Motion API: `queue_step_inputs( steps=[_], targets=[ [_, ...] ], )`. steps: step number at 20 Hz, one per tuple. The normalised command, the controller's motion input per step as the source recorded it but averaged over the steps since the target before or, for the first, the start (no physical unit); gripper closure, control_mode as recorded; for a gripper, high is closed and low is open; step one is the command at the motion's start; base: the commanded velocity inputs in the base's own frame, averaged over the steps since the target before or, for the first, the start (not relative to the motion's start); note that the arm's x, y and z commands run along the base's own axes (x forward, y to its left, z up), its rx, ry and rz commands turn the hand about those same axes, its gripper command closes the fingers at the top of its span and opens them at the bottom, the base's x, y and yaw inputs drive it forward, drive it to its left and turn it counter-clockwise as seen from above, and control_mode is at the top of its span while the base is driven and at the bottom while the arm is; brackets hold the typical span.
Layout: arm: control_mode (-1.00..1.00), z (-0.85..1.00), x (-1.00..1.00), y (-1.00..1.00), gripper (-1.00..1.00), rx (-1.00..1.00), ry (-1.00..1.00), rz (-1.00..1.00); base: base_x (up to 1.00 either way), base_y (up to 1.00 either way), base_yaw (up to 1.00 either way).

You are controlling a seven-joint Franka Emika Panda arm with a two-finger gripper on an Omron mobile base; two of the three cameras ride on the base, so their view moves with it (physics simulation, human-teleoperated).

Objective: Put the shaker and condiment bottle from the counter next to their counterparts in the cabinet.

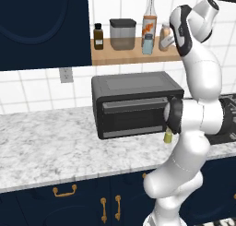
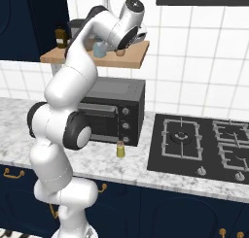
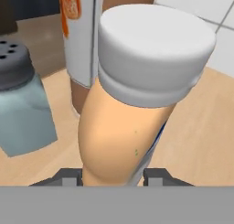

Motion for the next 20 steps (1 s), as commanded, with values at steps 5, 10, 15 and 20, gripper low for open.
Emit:
queue_step_inputs(
  steps=[5, 10, 15, 20],
  targets=[
    [-1.0, 0.0, 0.34, -0.12, 1.0, 0.02, 0.0, 0.03, 0.0, 0.0, 0.0],
    [-1.0, -0.13, 0.42, -0.05, -1.0, 0.01, 0.0, 0.02, 0.0, 0.0, 0.0],
    [-1.0, -0.15, 0.42, -0.09, -1.0, 0.01, 0.0, 0.01, 0.0, 0.0, 0.0],
    [-1.0, -0.11, 0.23, -0.09, -1.0, 0.0, 0.0, 0.04, 0.0, 0.0, 0.0]
  ],
)
